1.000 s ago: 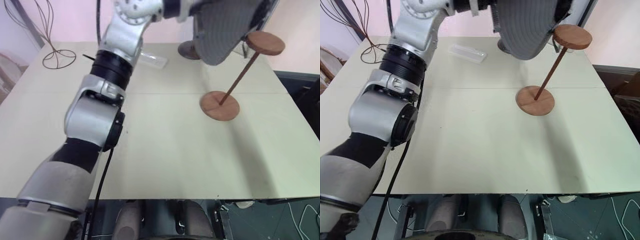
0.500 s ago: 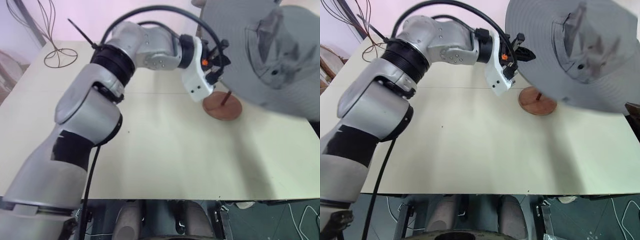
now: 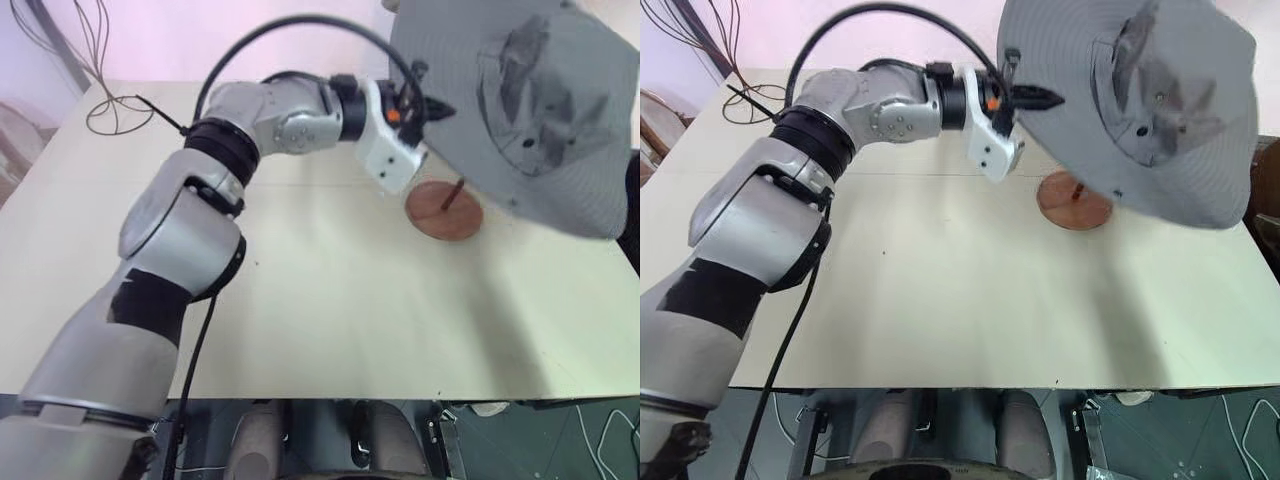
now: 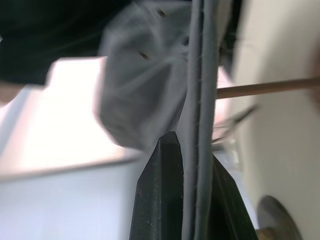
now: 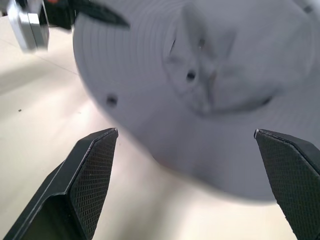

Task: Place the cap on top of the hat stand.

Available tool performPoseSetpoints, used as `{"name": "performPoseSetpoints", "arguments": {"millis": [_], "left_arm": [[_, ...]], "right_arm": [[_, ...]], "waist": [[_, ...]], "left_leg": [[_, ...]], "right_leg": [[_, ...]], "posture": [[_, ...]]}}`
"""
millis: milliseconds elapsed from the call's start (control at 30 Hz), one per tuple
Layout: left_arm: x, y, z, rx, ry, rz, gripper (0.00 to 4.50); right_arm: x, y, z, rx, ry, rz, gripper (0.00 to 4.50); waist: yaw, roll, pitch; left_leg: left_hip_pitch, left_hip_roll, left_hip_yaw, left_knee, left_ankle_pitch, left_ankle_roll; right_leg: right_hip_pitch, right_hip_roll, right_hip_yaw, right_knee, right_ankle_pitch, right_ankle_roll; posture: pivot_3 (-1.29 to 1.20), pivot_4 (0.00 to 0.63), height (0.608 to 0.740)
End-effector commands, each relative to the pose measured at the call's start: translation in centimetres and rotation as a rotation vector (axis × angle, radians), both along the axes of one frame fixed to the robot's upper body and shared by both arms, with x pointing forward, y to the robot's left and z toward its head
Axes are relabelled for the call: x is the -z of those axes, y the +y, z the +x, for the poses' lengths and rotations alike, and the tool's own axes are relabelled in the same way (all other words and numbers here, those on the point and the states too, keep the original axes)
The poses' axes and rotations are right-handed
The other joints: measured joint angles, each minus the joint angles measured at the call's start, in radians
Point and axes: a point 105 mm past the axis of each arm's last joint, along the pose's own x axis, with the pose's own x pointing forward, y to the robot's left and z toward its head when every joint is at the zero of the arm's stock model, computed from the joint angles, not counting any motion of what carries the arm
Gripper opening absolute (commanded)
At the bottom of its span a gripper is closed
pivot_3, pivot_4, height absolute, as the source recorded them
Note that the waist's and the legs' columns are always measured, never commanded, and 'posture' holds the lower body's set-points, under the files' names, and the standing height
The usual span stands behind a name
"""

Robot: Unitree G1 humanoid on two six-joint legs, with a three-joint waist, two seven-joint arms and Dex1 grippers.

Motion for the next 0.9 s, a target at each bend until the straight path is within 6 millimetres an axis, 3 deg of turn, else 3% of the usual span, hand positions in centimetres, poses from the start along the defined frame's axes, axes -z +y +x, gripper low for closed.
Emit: {"name": "performPoseSetpoints", "arguments": {"millis": [33, 133, 200, 500, 600, 767, 900], "left_arm": [[-3.2, 0.6, -0.1, -0.004, 0.067, -0.133, 0.03], [-3.7, 1.2, 0.0, 0.001, 0.145, -0.169, 0.03], [-2.7, 1.7, -0.1, 0.010, 0.130, -0.127, 0.03], [6.3, 2.4, -0.6, 0.056, 0.001, 0.147, 0.03], [8.5, 2.3, -0.4, 0.052, -0.008, 0.188, 0.03], [9.4, 2.1, 0.2, 0.030, -0.038, 0.210, 0.03], [8.1, 2.4, 0.4, 0.024, -0.034, 0.169, 0.03]], "right_arm": [[-1.2, 0.1, -0.5, -0.003, -0.059, -0.033, 4.50], [-1.7, 0.0, -0.3, -0.010, -0.074, -0.032, 4.50], [-2.0, -0.2, -0.2, -0.008, -0.080, -0.028, 4.50], [-2.0, -0.4, 0.3, -0.013, -0.081, -0.029, 4.50], [-1.7, -0.5, 0.6, -0.013, -0.077, -0.027, 4.50], [-0.9, -0.6, 1.0, -0.003, -0.041, -0.031, 4.50], [0.0, -1.2, 1.1, 0.030, -0.004, -0.025, 4.50]], "waist": [[0.000, 0.000, 0.000], [-0.001, 0.000, 0.000], [-0.001, 0.001, 0.000], [0.000, 0.000, 0.000], [0.000, 0.000, 0.000], [0.000, 0.000, 0.000], [-0.001, 0.000, 0.000]], "left_leg": [[0.000, 0.000, 0.000, 0.000, 0.000, 0.000], [0.000, -0.001, 0.000, 0.000, 0.000, 0.000], [0.000, -0.001, 0.000, 0.000, 0.000, 0.000], [0.003, -0.002, 0.001, 0.001, 0.000, 0.000], [0.003, -0.002, 0.001, 0.001, 0.000, 0.000], [0.003, -0.002, 0.000, 0.001, 0.000, 0.000], [0.003, -0.002, 0.000, 0.001, 0.000, 0.000]], "right_leg": [[0.000, 0.000, 0.000, 0.000, 0.000, 0.000], [0.000, 0.000, 0.000, 0.000, 0.000, 0.000], [0.000, 0.000, 0.000, 0.000, 0.000, 0.001], [0.003, 0.000, 0.000, 0.001, 0.001, 0.001], [0.003, 0.000, 0.000, 0.001, 0.001, 0.002], [0.003, 0.000, 0.000, 0.001, 0.001, 0.002], [0.003, 0.000, 0.000, 0.001, 0.001, 0.002]], "posture": [[0.00, 0.150, 0.740], [0.00, 0.150, 0.740], [0.00, 0.150, 0.740], [0.00, 0.150, 0.740], [0.00, 0.150, 0.740], [0.00, 0.150, 0.740], [0.00, 0.150, 0.740]]}}
